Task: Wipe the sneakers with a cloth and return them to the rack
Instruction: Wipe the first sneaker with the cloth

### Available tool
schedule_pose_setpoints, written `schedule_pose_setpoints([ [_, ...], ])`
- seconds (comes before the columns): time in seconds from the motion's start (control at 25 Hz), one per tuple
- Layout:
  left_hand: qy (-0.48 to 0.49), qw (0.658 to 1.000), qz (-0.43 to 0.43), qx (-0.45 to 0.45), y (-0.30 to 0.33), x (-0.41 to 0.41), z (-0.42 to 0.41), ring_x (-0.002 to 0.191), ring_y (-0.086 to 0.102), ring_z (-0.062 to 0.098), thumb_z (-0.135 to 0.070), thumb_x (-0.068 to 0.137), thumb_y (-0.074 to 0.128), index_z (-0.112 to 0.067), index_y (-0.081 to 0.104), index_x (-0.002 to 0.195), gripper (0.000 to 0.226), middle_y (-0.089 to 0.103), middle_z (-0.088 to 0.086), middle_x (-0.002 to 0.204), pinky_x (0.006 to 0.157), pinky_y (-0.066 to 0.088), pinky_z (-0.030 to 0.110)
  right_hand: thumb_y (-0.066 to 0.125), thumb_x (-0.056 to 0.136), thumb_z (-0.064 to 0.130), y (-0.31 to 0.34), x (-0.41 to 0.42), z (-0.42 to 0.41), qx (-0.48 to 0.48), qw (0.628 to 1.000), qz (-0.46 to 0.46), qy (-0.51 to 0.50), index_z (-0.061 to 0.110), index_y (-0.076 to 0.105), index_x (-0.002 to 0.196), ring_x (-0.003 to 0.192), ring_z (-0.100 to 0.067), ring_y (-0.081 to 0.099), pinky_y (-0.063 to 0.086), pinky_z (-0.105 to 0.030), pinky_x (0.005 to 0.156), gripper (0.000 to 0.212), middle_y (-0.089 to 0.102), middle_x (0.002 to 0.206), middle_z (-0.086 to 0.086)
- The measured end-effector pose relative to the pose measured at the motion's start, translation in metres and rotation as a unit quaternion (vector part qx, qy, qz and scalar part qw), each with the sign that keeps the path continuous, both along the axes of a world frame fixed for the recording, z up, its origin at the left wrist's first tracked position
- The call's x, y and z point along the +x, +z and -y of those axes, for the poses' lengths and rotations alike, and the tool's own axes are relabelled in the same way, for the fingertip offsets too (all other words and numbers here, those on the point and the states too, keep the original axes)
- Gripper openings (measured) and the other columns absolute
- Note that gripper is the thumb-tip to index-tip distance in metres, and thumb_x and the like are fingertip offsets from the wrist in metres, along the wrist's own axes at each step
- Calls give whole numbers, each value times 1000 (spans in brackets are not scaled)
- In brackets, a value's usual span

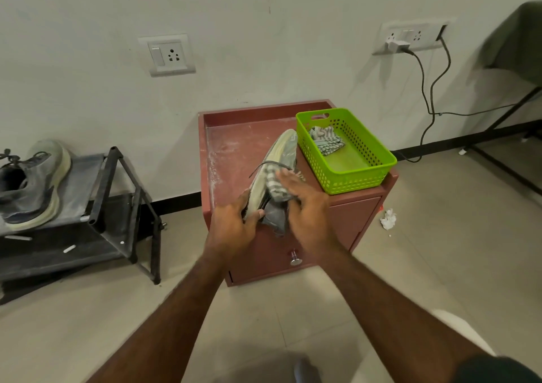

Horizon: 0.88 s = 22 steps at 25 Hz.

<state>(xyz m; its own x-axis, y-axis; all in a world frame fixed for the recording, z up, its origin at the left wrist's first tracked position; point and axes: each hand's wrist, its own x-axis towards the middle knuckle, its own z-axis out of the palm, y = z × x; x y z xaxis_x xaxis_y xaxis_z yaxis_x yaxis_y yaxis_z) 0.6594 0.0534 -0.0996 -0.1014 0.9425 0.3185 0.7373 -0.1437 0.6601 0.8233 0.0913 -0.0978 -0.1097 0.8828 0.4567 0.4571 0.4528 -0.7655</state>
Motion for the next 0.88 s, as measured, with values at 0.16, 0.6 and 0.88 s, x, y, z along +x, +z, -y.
schedule_pose_setpoints([
  [0.16,-4,1000,-7,8,0,9,3,76,69,27,-27,92,68,-13,59,138,49,75,11,91,70,58,39,46,77,-17,-13,-2,-15,-83,993,-38,-69,15,68,125,120,-20,62,45,-30,107,62,67,126,-4],
  [0.6,11,1000,-3,1,8,14,-2,68,57,11,-25,95,65,-13,61,136,43,74,5,91,60,35,9,50,76,-10,-17,11,-6,-136,972,-91,-167,28,70,120,112,-12,65,49,-23,100,61,71,120,2],
  [0.88,8,1000,-6,-6,6,12,-6,73,65,21,-23,97,59,-11,63,134,39,76,8,96,69,55,33,51,80,2,-40,26,30,-179,975,52,-119,26,75,112,85,-28,73,60,-30,81,46,76,100,-11],
])
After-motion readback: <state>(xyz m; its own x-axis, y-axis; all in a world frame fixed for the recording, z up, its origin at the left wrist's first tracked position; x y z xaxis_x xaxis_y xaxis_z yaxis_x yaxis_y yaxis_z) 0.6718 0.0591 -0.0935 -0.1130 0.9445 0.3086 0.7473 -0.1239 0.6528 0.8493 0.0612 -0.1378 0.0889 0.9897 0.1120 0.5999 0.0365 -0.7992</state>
